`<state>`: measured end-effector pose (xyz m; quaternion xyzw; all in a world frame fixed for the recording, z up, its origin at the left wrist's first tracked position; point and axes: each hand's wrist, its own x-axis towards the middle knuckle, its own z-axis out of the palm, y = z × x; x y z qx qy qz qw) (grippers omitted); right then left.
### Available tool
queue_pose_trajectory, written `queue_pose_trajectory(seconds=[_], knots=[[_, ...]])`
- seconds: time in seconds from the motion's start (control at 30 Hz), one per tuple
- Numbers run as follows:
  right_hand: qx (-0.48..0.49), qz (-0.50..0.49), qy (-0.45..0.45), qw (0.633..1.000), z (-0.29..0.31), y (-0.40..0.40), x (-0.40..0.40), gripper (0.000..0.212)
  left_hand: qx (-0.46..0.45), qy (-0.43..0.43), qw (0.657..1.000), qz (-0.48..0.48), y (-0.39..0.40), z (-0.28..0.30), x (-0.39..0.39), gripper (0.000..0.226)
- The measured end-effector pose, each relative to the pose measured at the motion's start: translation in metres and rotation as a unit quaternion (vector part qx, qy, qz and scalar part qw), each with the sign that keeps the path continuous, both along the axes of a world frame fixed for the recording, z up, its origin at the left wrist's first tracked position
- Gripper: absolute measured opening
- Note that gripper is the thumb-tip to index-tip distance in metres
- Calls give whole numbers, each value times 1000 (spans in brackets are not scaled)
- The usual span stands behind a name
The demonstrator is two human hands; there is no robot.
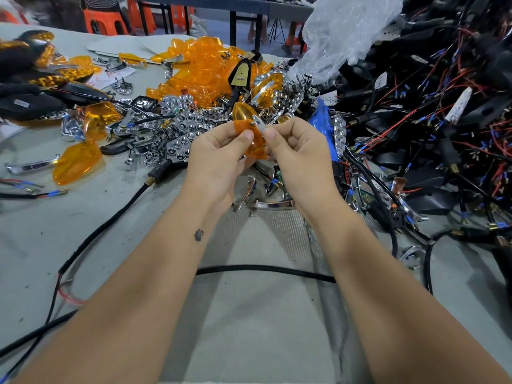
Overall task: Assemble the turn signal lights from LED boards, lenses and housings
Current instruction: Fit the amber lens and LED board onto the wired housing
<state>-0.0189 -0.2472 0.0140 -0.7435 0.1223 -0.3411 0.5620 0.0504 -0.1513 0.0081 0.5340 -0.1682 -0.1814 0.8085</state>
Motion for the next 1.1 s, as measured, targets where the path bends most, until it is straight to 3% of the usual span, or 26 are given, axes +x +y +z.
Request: queue_pose_trajectory(seconds=[0.3,0.5,0.7,0.87,1.0,1.1], knots=[[16,-57,37,998,-3,5,9,25,32,-31,998,36,-4,-4,-2,18],[-59,-68,54,994,-5,4,10,25,31,-64,997,29,-4,-5,-2,16],[-55,-62,29,996,-4,1,4,16,-12,9,999,-38,-3,-2,2,13],[-111,-69,6,991,-3,5,1,10,-42,39,998,-19,0,-4,9,10],[-8,-92,-5,996,-1,2,1,20,-83,81,993,-38,2,-4,15,6],[56,-38,33,997,-1,-1,1,16,-109,85,989,-55,1,-3,15,6]])
